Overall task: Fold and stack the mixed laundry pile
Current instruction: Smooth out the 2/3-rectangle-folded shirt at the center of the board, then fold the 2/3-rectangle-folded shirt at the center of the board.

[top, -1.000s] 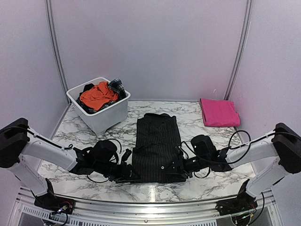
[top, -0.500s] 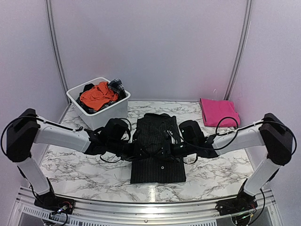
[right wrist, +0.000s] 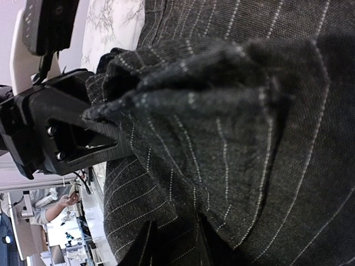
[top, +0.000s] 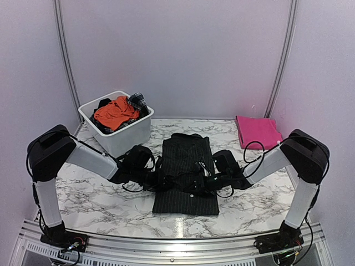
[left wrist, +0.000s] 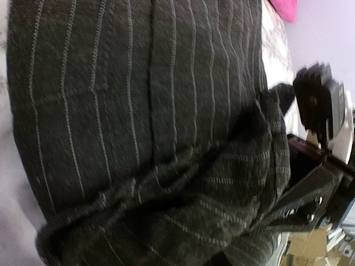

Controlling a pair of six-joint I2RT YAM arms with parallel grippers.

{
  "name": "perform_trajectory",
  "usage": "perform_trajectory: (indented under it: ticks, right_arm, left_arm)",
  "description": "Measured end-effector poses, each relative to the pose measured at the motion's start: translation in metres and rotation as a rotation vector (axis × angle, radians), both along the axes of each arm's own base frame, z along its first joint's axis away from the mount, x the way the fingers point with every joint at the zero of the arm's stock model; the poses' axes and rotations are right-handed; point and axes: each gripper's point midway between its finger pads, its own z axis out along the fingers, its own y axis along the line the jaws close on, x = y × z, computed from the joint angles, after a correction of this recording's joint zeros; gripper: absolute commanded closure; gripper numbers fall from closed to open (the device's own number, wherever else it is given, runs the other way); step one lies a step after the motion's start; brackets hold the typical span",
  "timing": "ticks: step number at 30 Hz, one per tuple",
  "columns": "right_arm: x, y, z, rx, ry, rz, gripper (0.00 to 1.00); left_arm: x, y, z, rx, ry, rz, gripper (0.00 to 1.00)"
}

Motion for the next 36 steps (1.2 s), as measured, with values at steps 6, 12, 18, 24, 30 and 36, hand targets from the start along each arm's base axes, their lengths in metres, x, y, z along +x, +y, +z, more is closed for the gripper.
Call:
perform_trajectory:
  ticks: [6, 12, 18, 24, 30, 36]
  right_arm:
    - [-0.008, -0.008, 0.029, -0.029, -0.045, 0.037, 0.65]
    - [0.003, 0.005, 0.100, 0.057, -0.171, 0.060, 0.67]
    - [-0.022, 0.014, 0.096, 0.103, -0.103, 0.096, 0.70]
    - [-0.050, 0.028, 0.043, 0.101, 0.051, 0.136, 0.73]
    - [-0.056, 0.027, 0.006, 0.138, 0.133, 0.119, 0.75]
    - [-0.058, 0.027, 0.016, 0.237, 0.143, 0.094, 0.69]
  left_arm:
    - [-0.014, -0.001, 0.028, -0.017, -0.050, -0.050, 0.74]
    - [0.006, -0.023, 0.056, -0.068, -0.111, -0.062, 0.75]
    - [0.028, -0.031, 0.039, -0.050, -0.098, -0.039, 0.77]
    - [0.053, -0.026, 0.002, -0.004, -0.053, 0.004, 0.77]
    - [0.063, -0.027, 0.006, -0.024, -0.069, 0.005, 0.42]
    - [0.061, -0.010, 0.051, -0.013, -0.188, 0.007, 0.01]
